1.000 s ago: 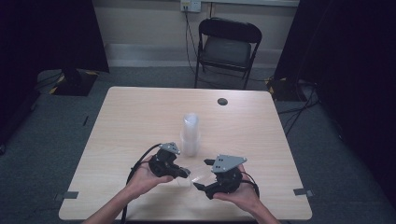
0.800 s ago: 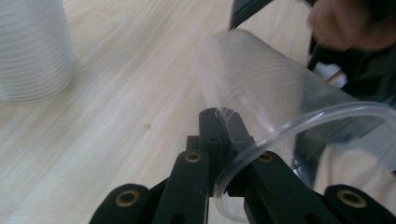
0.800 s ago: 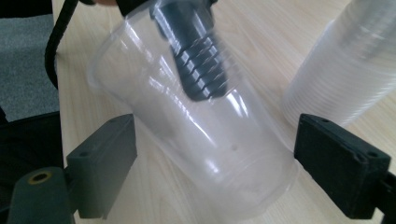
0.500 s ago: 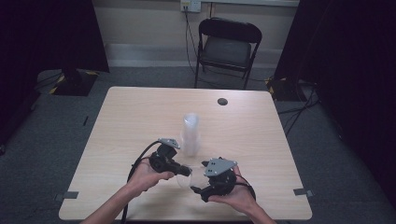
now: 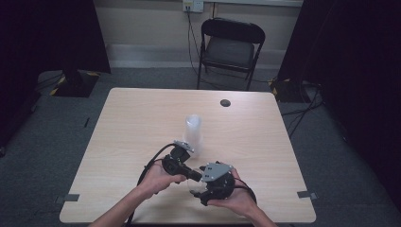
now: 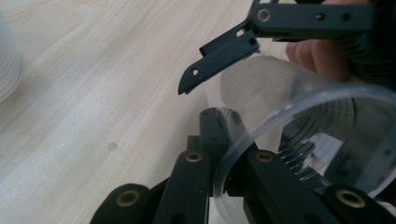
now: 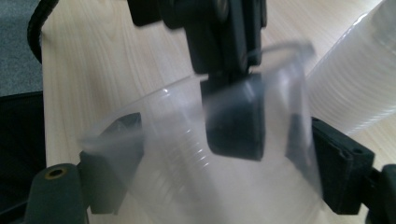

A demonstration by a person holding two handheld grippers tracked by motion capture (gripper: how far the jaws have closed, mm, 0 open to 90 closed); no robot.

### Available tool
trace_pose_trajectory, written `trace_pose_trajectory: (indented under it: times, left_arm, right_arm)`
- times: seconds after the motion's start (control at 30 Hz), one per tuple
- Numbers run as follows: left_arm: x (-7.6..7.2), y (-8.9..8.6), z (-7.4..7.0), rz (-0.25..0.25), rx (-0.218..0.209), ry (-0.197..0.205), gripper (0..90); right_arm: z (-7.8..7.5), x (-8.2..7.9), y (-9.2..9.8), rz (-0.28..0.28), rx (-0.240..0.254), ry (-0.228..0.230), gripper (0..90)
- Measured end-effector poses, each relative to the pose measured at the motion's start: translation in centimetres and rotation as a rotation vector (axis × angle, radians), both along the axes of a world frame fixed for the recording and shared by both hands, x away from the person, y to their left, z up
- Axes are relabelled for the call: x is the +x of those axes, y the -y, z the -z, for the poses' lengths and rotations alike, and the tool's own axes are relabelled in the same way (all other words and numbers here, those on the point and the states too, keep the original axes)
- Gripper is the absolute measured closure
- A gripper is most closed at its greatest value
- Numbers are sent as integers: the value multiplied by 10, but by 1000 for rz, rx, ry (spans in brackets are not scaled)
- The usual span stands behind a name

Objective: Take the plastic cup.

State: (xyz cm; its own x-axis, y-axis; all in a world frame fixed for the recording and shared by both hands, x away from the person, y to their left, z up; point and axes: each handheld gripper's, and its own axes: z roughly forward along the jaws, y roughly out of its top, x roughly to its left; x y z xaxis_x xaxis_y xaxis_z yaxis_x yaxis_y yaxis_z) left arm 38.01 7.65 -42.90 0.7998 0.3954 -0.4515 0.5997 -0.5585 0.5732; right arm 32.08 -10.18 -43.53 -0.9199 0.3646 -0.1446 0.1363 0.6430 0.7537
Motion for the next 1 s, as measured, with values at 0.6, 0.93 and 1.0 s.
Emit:
trace_pose_trajectory:
  times: [0.6,0.93,1.0]
  left_arm:
    - [1,4,4,-26,30,-13,882]
    - [1,3,4,-44,25,13,865]
    - [1,3,3,-45,30,28,864]
  right_arm:
    - [-5,-6,-1,12,50,44,282]
    - [-6,-5,-1,23,56,46,301]
    - [-6,-4,0,31,62,38,301]
